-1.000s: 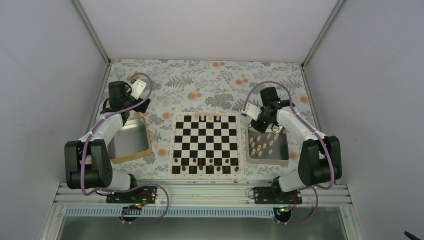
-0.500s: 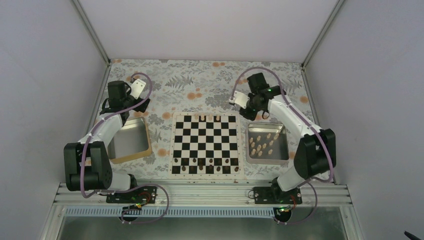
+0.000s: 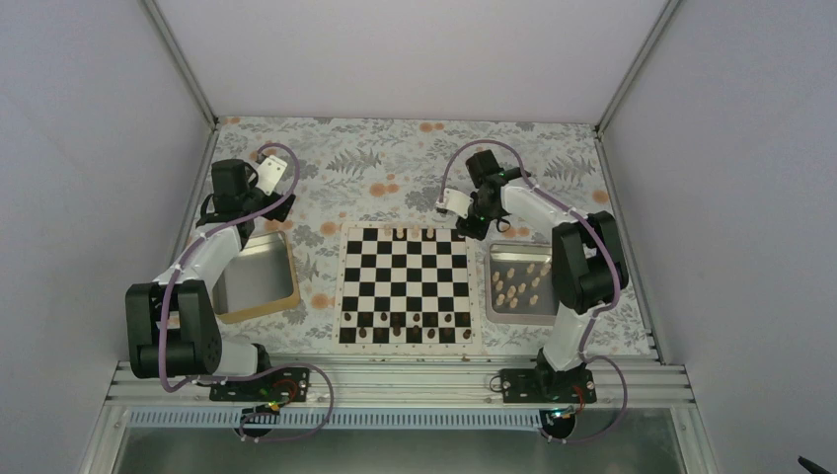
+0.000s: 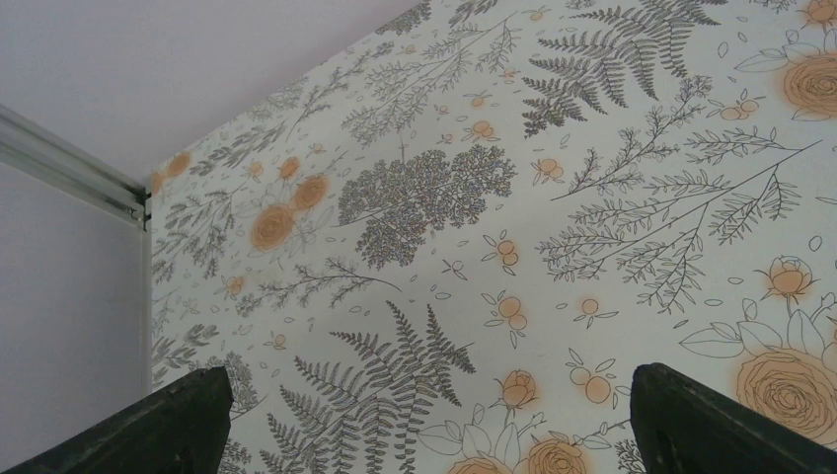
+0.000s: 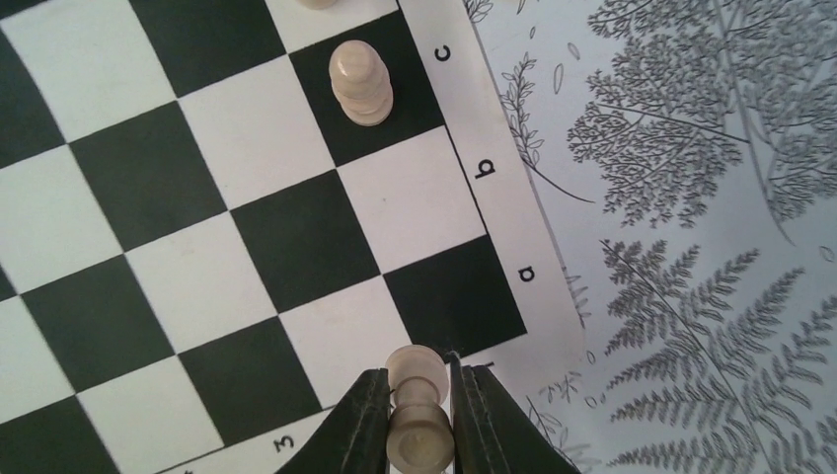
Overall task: Set up the chess pieces on the board
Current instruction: Place the chess piece on the chessboard.
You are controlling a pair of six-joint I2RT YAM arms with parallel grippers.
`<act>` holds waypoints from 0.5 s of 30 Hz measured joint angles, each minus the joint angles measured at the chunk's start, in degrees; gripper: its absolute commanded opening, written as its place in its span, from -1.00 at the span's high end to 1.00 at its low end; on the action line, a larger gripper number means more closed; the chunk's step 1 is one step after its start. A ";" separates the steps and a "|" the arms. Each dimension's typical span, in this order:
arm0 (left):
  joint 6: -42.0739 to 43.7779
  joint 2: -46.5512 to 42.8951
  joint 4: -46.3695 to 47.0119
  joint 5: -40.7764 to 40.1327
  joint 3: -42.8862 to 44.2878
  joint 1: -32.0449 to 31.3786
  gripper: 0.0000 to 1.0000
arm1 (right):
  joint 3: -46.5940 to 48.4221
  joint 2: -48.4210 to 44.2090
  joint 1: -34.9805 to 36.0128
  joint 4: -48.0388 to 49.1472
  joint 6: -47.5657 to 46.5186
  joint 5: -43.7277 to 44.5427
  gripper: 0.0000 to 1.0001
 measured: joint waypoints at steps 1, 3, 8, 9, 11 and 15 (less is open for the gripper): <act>0.00 0.00 0.00 0.00 0.00 0.02 -1.00 | 0.07 0.70 0.04 0.28 0.00 -0.04 0.65; 0.00 0.02 0.00 0.00 0.00 0.07 -1.00 | 0.22 1.95 0.09 0.70 -0.02 -0.22 0.65; 0.00 0.02 0.00 0.00 0.00 0.09 -1.00 | 0.81 3.89 0.37 1.90 0.02 -0.24 0.65; 0.00 0.02 0.00 0.00 0.00 0.09 -1.00 | 1.07 4.04 0.42 2.10 0.02 -0.22 0.65; 0.00 0.07 0.00 0.00 0.00 0.09 -1.00 | 1.49 4.20 0.42 2.62 0.04 -0.17 0.64; 0.02 0.28 0.00 0.00 0.00 0.09 -1.00 | 2.12 4.57 0.42 3.43 0.07 0.07 0.61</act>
